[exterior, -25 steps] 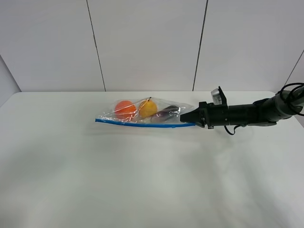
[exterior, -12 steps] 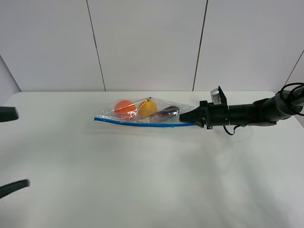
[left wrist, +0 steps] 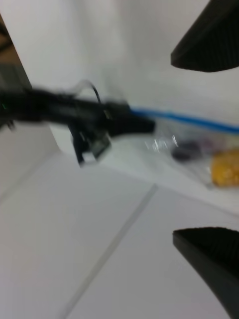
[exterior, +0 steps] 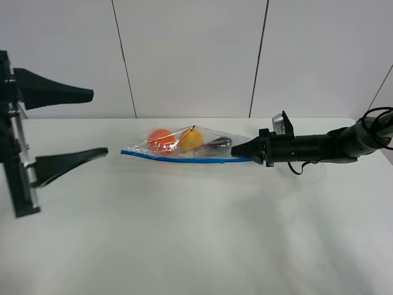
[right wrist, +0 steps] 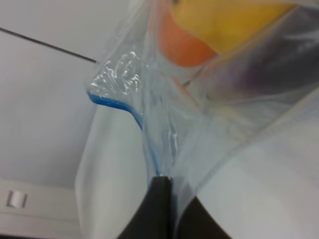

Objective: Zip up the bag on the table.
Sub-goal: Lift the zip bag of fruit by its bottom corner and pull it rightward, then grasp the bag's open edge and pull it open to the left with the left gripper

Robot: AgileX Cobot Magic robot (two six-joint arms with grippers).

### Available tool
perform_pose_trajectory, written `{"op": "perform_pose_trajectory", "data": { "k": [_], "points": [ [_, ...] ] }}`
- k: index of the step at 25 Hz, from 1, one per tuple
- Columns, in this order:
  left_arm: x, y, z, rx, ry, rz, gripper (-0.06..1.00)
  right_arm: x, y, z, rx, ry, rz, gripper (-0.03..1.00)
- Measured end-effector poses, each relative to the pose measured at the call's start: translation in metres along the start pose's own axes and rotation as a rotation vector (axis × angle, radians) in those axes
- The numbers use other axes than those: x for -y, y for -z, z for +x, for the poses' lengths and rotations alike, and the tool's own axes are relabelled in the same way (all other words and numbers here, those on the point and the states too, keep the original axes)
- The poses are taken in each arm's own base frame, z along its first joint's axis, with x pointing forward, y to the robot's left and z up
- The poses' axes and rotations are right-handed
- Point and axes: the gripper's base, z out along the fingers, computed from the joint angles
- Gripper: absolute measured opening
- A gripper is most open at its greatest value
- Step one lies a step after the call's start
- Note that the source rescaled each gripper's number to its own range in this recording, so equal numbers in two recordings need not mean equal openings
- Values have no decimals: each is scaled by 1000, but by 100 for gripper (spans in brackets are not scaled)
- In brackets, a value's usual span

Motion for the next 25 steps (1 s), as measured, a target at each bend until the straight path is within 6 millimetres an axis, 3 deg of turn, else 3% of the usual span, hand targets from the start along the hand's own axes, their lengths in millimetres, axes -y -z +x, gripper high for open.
{"op": "perform_pose_trajectory", "data": {
  "k": [5, 11, 15, 19, 25],
  "points": [
    [-10, -43, 21, 26, -75, 22, 100, -3, 0, -8, 37, 0, -17, 0],
    [6, -103, 8, 39, -141, 167, 100, -19, -15, -24, 30, 36, -47, 0],
    [21, -148, 1, -65, -198, 218, 100, -35, -35, -30, 0, 68, -80, 0],
    [39, -180, 20, -223, -224, 256, 100, -45, -45, -34, -12, 83, -98, 0],
    [58, -205, 54, -377, -221, 310, 99, -45, -44, -34, -41, 85, -84, 0]
  ]
}}
